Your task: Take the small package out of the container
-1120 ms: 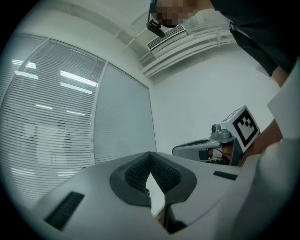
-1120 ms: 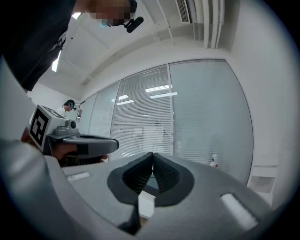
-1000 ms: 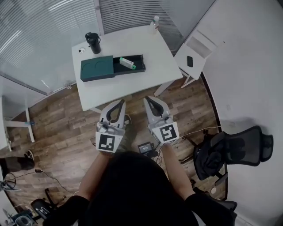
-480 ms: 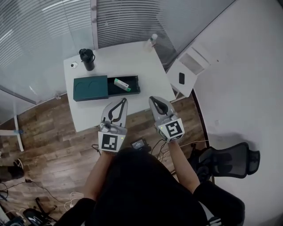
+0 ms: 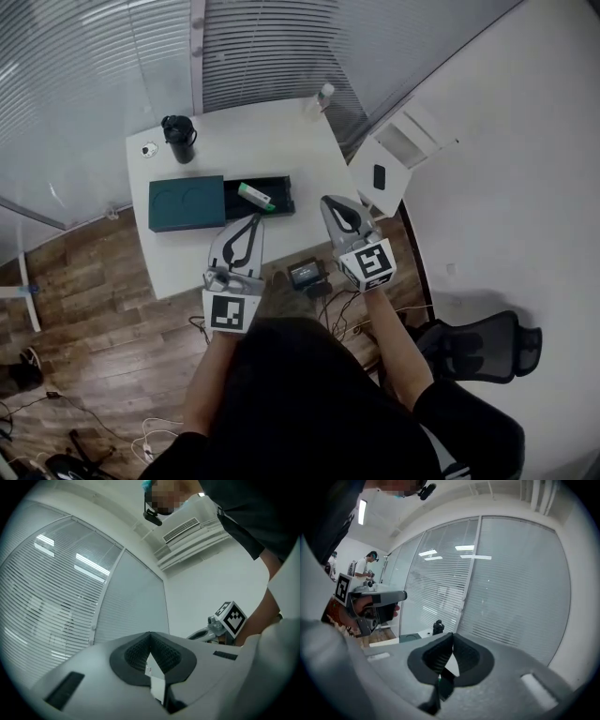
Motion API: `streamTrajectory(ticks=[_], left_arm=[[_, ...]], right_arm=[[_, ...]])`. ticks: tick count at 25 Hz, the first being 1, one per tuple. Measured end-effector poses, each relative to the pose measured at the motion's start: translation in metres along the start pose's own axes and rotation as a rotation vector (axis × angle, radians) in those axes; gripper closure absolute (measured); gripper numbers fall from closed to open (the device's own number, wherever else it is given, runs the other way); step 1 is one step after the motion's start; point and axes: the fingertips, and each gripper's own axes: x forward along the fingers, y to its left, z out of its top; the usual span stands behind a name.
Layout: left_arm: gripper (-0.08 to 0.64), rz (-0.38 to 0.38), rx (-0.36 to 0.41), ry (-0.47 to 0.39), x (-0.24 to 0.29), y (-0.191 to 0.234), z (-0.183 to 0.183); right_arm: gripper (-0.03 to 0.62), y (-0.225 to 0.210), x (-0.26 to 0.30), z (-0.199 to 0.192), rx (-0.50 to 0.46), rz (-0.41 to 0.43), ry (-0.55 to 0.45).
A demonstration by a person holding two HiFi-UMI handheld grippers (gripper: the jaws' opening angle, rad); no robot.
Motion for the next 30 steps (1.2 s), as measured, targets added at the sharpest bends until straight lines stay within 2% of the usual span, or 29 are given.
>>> streamTrajectory(ticks=[3,8,12,18,25,30], left_arm=[[0.561,0.035,-0.097,0.044,-0.004,0.002,-0.013],[0.561,0.019,-0.169,0.107,-0.004,-0.004,-0.029],[0.561,0.009,-0.116,0.108,-0.002,-0.005,-0.027],[0.561,0.001,-0.116,0.123,0.000,-0.009,-0.034],[0.561,0.010,-0.084,0.142,-0.002,-0.006,-0.036],[0.561,0.042,-0.079,0.166,-0.007,0.001,-0.046]], right_arm=[[0.592,0.003,0.020,-0.003,-0.065,0.076,0.026],[0.592,0.001,0.055,-0.020,-0.092,0.157,0.060],[0.592,0.008,0.086,-0.039,-0.087,0.219,0.085],[0.592,0.029,0.118,-0.078,-0.067,0.333,0.159],[0.592,0.041,0.140,-0.107,-0.059,0.410,0.234],[0.591,0.041,0.150,-0.134,-0.031,0.435,0.289]])
